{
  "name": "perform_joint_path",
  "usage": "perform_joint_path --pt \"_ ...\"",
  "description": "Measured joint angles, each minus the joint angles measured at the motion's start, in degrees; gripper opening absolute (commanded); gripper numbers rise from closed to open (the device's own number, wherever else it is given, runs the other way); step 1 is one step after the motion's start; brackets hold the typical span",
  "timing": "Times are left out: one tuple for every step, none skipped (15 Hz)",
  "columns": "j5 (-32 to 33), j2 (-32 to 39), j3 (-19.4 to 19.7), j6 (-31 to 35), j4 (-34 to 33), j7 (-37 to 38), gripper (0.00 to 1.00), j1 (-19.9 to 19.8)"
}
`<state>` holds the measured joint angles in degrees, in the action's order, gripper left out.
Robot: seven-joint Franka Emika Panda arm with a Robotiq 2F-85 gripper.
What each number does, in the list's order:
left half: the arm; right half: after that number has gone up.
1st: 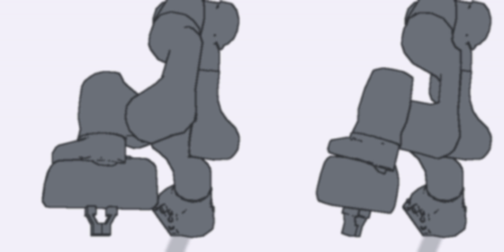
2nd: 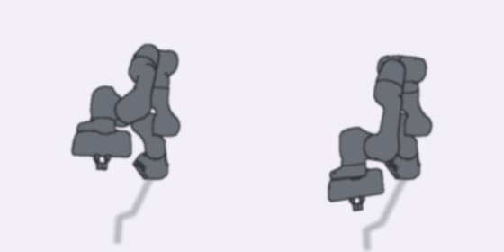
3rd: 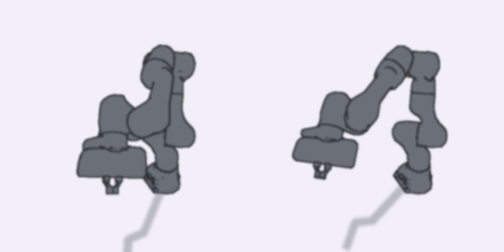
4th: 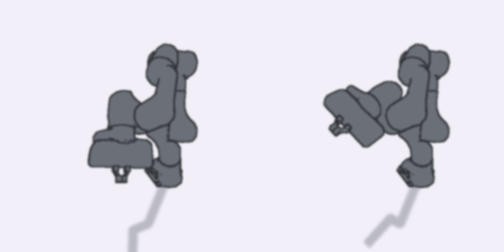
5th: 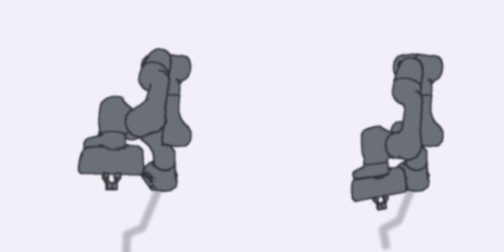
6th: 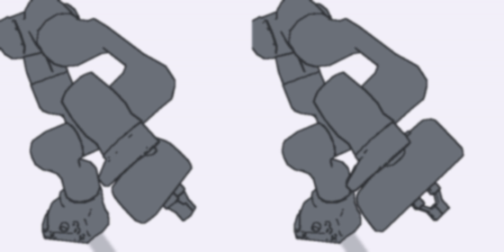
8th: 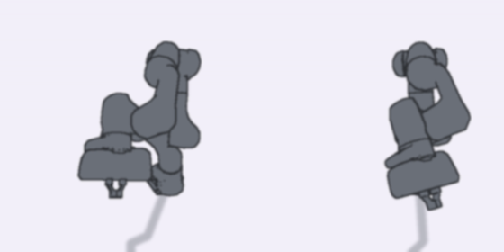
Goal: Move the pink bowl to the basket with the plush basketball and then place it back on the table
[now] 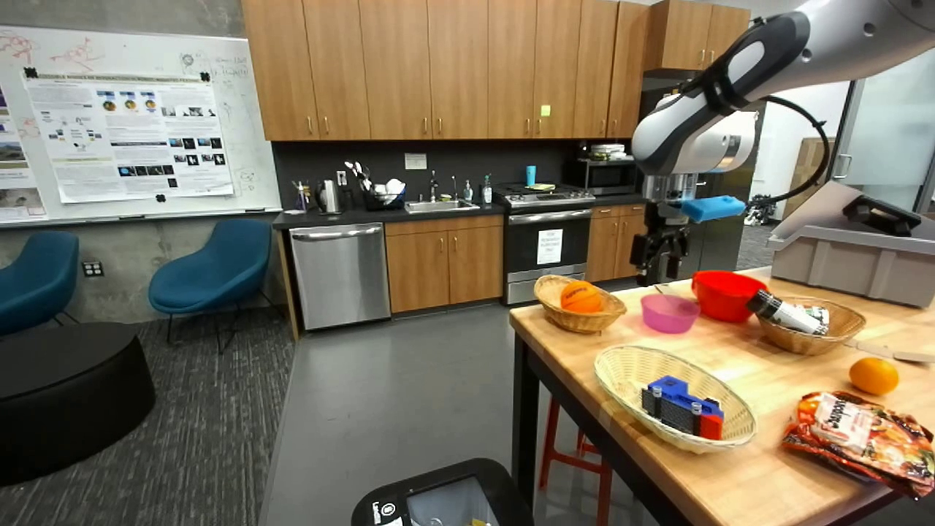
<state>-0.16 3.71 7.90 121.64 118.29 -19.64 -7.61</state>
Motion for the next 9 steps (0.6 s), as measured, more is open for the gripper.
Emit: perform_joint_path --pt "0.13 0.27 0.0 2.09 0.26 0.3 1.0 0.0" --pt "0.39 0.52 0.0 4.08 0.5 0.82 1.0 0.0" --pt "0.88 0.68 0.0 5.88 0.82 1.4 1.0 0.0" --pt "1.4 0.77 -0.04 7.46 1.2 2.24 1.0 0.03" --pt "2.1 0.86 -0.12 8.69 1.47 3.31 1.0 0.1" --pt "2.77 0.94 -0.18 9.42 1.58 4.47 1.0 0.24" --pt "3.45 1.04 -0.26 9.77 1.59 5.63 1.0 0.38" --pt "3.93 1.1 -0.37 9.82 1.59 6.71 1.0 0.55" --pt "4.29 1.17 -0.51 9.8 1.59 7.6 1.0 0.67"
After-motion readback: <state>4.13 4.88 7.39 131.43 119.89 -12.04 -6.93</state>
